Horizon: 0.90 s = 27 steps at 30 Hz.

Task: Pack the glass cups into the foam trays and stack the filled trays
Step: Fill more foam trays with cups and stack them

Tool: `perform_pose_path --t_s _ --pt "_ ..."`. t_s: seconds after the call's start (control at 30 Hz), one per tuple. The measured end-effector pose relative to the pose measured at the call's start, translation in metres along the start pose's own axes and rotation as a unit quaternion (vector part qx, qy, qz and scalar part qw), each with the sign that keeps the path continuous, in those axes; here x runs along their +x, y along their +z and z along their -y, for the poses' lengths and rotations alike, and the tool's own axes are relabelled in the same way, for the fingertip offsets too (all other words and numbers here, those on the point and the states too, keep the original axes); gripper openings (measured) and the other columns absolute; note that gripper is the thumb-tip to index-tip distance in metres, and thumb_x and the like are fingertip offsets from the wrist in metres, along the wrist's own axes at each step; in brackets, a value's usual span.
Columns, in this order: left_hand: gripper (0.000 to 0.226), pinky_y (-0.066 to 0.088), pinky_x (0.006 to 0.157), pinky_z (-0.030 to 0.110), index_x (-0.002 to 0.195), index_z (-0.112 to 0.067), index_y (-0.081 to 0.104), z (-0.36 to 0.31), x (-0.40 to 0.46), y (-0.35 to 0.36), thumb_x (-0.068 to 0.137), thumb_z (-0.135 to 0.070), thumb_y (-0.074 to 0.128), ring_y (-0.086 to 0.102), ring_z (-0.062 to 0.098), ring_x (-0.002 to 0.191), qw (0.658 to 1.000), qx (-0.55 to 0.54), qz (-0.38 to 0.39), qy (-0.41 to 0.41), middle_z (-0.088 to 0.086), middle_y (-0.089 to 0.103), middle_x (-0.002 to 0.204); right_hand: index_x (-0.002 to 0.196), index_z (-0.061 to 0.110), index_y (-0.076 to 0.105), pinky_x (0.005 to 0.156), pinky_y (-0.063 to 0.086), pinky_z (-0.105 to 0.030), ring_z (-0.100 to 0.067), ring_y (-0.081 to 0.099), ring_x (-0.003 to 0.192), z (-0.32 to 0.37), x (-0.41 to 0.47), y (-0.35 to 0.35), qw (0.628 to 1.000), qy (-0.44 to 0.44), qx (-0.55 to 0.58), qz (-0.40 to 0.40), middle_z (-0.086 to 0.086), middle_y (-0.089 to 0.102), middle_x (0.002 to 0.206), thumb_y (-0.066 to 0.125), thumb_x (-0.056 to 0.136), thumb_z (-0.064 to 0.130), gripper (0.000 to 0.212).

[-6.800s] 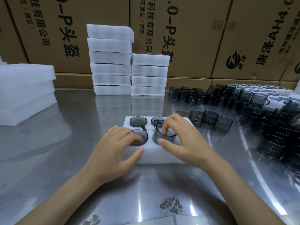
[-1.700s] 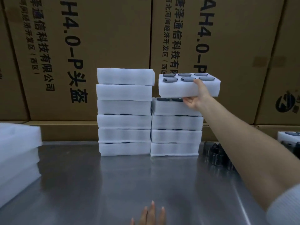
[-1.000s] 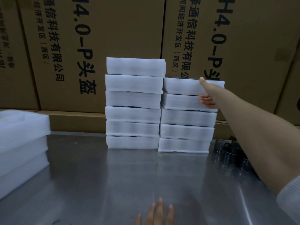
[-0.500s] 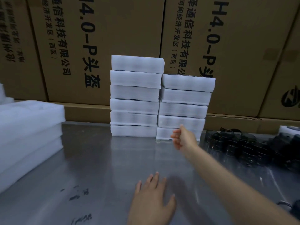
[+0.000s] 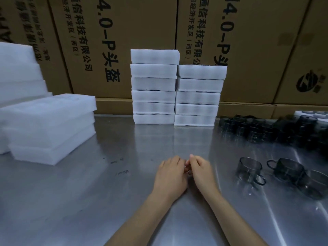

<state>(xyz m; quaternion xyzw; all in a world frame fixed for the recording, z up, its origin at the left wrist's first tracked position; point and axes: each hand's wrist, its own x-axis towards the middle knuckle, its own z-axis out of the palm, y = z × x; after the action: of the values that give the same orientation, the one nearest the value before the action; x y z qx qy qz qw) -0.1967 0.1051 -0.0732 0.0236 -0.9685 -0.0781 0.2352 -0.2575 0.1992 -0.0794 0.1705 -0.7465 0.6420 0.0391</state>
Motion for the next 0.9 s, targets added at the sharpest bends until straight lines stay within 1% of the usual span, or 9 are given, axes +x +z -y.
perform_pose_path --t_s 0.1,0.17,0.27,0.33,0.43,0.5,0.67,0.77,0.9 --pt "0.032 0.045 0.091 0.04 0.099 -0.016 0.065 0.025 -0.02 -0.03 0.073 -0.03 0.051 0.062 0.027 0.094 0.99 0.08 -0.024 0.116 0.005 0.064 0.104 0.057 0.02 0.058 0.063 0.045 -0.034 -0.01 0.055 0.053 0.001 -0.023 -0.009 0.999 -0.02 -0.036 0.028 0.006 0.059 0.049 0.048 0.097 0.014 0.042" --pt "0.04 0.047 0.089 0.046 0.101 -0.009 0.068 0.065 -0.018 -0.063 0.064 -0.024 0.065 0.064 0.03 0.098 0.978 0.155 -0.069 0.119 0.012 0.066 0.11 0.056 0.02 0.059 0.065 0.048 -0.038 -0.014 0.058 0.056 0.002 -0.036 -0.014 0.997 -0.027 -0.057 0.045 0.004 0.06 0.051 0.049 0.097 0.015 0.042" --pt "0.042 0.044 0.086 0.048 0.113 0.001 0.062 0.131 -0.004 -0.126 0.075 -0.015 0.056 0.057 0.04 0.103 0.972 0.15 -0.169 -0.059 0.022 0.059 0.119 0.056 0.021 0.059 0.067 0.048 -0.035 -0.014 0.061 0.058 0.008 -0.047 -0.019 0.994 -0.039 -0.085 0.054 0.003 0.062 0.053 0.049 0.096 0.018 0.042" --pt "0.05 0.039 0.095 0.05 0.126 0.0 0.051 0.175 0.001 -0.161 0.081 -0.02 0.06 0.048 0.04 0.116 0.943 0.187 -0.184 -0.204 0.022 0.051 0.129 0.057 0.021 0.059 0.068 0.047 -0.034 -0.015 0.062 0.061 0.013 -0.051 -0.021 0.992 -0.046 -0.104 0.053 0.003 0.062 0.055 0.049 0.097 0.018 0.041" --pt "0.077 0.02 0.109 0.05 0.145 -0.003 0.023 0.224 -0.008 -0.19 0.086 -0.034 0.063 0.021 0.037 0.137 0.897 0.204 -0.064 -0.388 0.019 0.023 0.15 0.06 0.022 0.06 0.07 0.046 -0.031 -0.014 0.064 0.064 0.018 -0.055 -0.023 0.987 -0.05 -0.138 0.068 0.004 0.065 0.058 0.048 0.097 0.02 0.038" --pt "0.082 0.024 0.107 0.05 0.147 -0.004 0.013 0.24 -0.016 -0.198 0.088 -0.036 0.062 0.024 0.039 0.134 0.879 0.182 -0.014 -0.441 0.019 0.019 0.15 0.061 0.024 0.06 0.07 0.045 -0.028 -0.011 0.063 0.065 0.019 -0.057 -0.024 0.983 -0.047 -0.16 0.074 0.006 0.065 0.058 0.048 0.097 0.022 0.038" --pt "0.041 0.041 0.088 0.051 0.127 0.0 0.045 0.237 -0.02 -0.208 0.096 -0.025 0.051 0.04 0.042 0.113 0.901 0.218 -0.039 -0.373 0.02 0.032 0.132 0.062 0.024 0.06 0.066 0.042 -0.023 -0.007 0.061 0.064 0.022 -0.057 -0.024 0.979 -0.038 -0.185 0.079 0.007 0.065 0.058 0.048 0.097 0.024 0.038" --pt "0.036 0.044 0.082 0.051 0.125 -0.001 0.053 0.219 -0.019 -0.217 0.095 -0.022 0.051 0.045 0.043 0.109 0.926 0.201 -0.099 -0.304 0.02 0.039 0.131 0.062 0.021 0.062 0.061 0.04 -0.017 -0.003 0.06 0.058 0.023 -0.057 -0.025 0.984 -0.037 -0.156 0.082 0.005 0.065 0.058 0.048 0.097 0.022 0.037" --pt "0.032 0.046 0.075 0.048 0.117 -0.004 0.06 0.174 -0.023 -0.218 0.093 -0.025 0.055 0.051 0.041 0.102 0.953 0.153 -0.198 -0.17 0.018 0.047 0.125 0.063 0.022 0.062 0.063 0.042 -0.025 -0.011 0.059 0.061 0.023 -0.058 -0.03 0.994 -0.039 -0.098 0.017 0.003 0.064 0.059 0.048 0.097 0.018 0.037"
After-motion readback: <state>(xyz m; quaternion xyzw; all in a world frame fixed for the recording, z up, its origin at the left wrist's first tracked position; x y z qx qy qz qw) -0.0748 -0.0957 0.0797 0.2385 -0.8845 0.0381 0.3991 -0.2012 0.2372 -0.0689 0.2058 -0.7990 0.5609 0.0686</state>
